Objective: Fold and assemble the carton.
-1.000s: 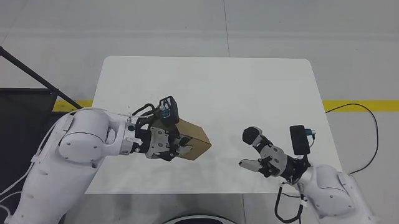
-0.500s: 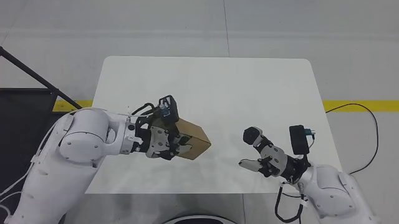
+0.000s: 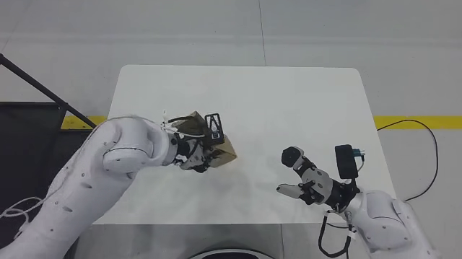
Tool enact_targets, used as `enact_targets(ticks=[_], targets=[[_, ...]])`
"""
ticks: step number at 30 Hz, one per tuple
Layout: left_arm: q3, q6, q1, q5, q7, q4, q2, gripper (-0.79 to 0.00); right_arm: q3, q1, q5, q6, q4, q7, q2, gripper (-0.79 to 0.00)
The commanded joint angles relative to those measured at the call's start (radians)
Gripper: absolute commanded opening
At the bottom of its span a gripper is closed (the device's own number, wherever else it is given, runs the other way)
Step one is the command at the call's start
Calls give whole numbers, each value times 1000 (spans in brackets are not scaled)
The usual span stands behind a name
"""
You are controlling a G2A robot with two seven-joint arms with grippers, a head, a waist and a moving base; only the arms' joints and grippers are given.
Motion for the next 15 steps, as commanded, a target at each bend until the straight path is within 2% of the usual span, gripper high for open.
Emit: enact_targets(ticks=[1, 5, 15], targets=[[47, -17, -27, 35, 17, 1, 13, -785, 0, 0, 0, 0, 0, 0, 0, 0], [116, -50, -63, 92, 50, 0, 38, -785, 0, 0, 0, 0, 0, 0, 0, 0], [116, -50, -63, 92, 50, 0, 38, -785, 0, 0, 0, 0, 0, 0, 0, 0]])
